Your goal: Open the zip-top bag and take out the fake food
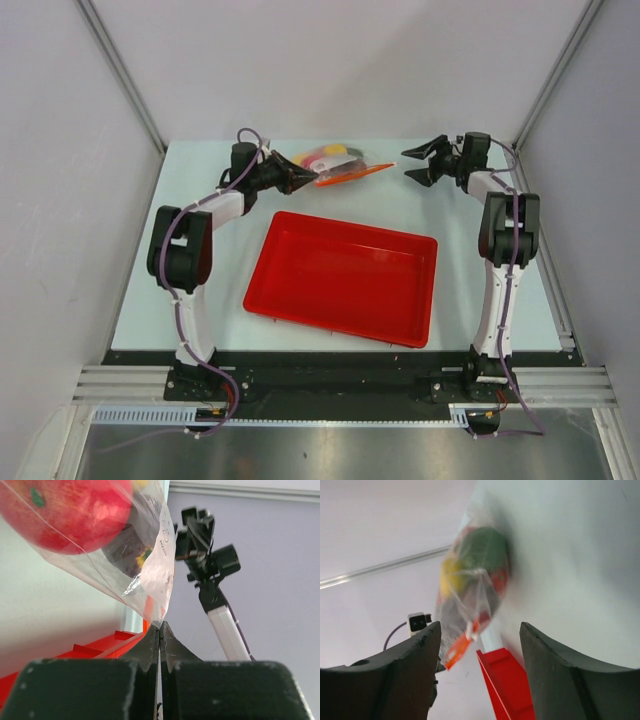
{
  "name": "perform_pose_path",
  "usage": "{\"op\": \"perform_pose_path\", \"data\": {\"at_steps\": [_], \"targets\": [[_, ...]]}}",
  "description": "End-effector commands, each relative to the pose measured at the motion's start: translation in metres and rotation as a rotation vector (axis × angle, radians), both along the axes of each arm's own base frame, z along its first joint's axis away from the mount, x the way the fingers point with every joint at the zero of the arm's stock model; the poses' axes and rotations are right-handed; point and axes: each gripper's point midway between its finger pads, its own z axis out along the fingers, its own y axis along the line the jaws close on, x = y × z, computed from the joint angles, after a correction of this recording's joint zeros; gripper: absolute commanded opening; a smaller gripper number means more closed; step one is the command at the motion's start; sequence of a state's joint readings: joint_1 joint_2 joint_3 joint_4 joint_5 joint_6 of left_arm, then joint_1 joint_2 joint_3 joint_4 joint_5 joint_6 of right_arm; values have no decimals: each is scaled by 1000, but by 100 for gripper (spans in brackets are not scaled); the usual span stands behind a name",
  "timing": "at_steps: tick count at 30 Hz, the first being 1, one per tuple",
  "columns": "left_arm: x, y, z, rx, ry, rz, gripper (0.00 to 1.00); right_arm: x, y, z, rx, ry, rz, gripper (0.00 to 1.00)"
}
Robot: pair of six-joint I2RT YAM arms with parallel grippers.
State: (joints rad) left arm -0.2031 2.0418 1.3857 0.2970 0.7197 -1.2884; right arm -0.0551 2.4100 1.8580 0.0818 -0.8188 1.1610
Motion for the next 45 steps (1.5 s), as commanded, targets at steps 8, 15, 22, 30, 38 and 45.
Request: {"op": "perform_pose_path", "data": {"at_steps": [8, 15, 22, 30, 38, 45], "targets": [[-5, -15, 56, -63, -119, -35, 0, -81, 80, 49, -74, -126, 168, 58], [-7, -17, 55, -61, -110, -34, 0, -81, 110, 37, -46, -127, 196, 31], [-10, -21, 56, -67, -107, -43, 0, -77, 110, 22, -39, -106, 187, 33], [-13, -24, 55, -76, -99, -56, 0, -59, 99, 12, -3, -99, 135, 38], [-19, -25, 46, -66, -83, -62, 0, -47, 102, 17, 32, -110, 131, 44], [-31, -26, 31, 0, -79, -89, 0, -35, 106, 26, 21, -143, 141, 21]]}}
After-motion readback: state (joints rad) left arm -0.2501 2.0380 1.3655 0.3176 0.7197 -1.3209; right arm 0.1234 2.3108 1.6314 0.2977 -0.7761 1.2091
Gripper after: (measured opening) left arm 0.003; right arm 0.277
